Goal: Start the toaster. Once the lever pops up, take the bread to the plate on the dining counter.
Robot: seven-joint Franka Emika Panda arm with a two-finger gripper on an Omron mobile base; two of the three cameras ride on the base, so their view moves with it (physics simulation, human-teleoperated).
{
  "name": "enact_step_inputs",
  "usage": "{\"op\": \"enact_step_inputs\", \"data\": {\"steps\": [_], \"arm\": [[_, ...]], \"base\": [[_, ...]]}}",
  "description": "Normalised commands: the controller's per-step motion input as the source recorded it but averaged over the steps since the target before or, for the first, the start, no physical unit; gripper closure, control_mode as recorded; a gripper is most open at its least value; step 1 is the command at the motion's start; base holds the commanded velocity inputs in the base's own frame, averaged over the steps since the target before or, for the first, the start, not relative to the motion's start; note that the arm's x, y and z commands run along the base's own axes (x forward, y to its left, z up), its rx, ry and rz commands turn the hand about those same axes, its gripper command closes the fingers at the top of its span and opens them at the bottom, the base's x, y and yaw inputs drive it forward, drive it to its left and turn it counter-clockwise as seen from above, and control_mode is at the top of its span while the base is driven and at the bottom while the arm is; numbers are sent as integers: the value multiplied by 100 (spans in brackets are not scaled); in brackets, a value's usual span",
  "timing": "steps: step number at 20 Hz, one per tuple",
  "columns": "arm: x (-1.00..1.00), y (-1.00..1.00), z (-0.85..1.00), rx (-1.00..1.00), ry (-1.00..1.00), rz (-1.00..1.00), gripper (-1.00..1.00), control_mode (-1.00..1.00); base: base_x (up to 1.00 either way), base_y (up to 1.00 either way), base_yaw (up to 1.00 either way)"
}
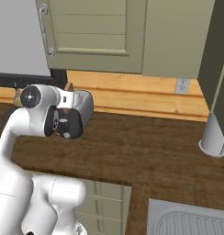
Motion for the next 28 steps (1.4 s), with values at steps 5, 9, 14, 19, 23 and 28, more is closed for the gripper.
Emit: {"op": "enact_step_inputs", "data": {"steps": [5, 9, 14, 19, 23, 28], "arm": [[-82, 0, 9, -6, 3, -4, 100, -100], [-85, -10, 14, -5, 0, -6, 100, -100], [-74, -34, 14, 0, 0, 0, 100, -100], [-54, -27, 23, -2, 7, 0, 100, -100], [-38, 2, 4, -7, 5, 0, 100, -100], [-55, -10, 0, -2, 0, 0, 100, -100]], "base": [[0, 0, 0], [0, 0, 0], [0, 0, 0], [0, 0, 0], [0, 0, 0], [0, 0, 0]]}}
